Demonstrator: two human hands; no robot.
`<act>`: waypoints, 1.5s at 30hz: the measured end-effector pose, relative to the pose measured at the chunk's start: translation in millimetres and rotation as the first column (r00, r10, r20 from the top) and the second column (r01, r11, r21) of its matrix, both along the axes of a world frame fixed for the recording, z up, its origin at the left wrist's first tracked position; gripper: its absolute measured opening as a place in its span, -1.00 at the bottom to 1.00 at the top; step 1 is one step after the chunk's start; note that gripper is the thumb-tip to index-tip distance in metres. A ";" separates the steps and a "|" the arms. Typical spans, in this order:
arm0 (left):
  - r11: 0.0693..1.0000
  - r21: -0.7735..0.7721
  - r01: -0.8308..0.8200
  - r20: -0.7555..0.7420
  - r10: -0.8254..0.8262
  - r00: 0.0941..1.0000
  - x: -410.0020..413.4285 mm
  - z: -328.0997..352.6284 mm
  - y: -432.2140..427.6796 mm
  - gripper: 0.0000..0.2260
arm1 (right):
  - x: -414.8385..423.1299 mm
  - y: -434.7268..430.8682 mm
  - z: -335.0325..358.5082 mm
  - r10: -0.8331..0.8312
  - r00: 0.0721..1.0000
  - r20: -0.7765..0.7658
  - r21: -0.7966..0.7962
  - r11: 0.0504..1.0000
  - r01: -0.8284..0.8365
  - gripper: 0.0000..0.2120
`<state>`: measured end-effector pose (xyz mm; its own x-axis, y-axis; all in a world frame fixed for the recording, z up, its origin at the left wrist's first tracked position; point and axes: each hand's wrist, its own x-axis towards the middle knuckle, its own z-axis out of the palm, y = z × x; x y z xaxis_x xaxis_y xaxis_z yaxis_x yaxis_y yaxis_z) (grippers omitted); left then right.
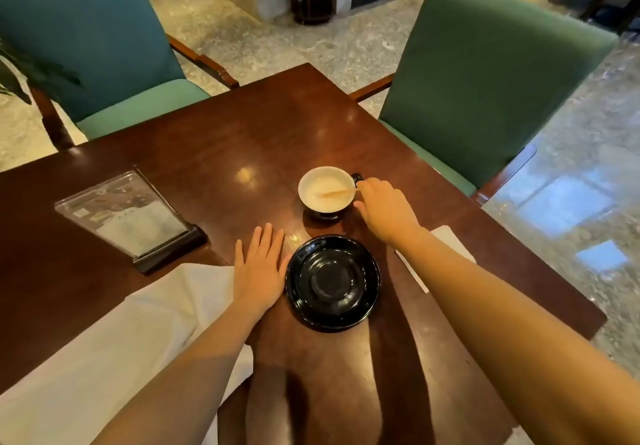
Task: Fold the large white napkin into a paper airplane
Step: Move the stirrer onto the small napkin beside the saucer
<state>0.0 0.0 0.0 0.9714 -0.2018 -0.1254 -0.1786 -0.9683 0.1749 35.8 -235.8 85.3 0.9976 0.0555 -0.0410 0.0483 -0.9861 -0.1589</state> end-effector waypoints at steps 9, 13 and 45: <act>1.000 -0.001 -0.006 0.094 0.006 0.996 -0.2 -8.0 2.2 -0.44 | 11.0 10.2 10.7 0.029 0.999 0.031 -0.235 0.972 -0.021 -0.79; 0.995 -0.018 -0.098 0.080 0.100 0.992 2.7 -5.5 4.3 -0.48 | 3.1 4.9 18.0 0.099 0.995 -0.012 -0.299 0.949 -0.098 -0.81; 0.995 0.011 -0.101 0.082 0.100 0.992 6.3 -8.0 16.1 -0.43 | -190.1 -57.3 -46.5 -0.336 0.942 0.011 -0.139 0.932 0.334 -0.87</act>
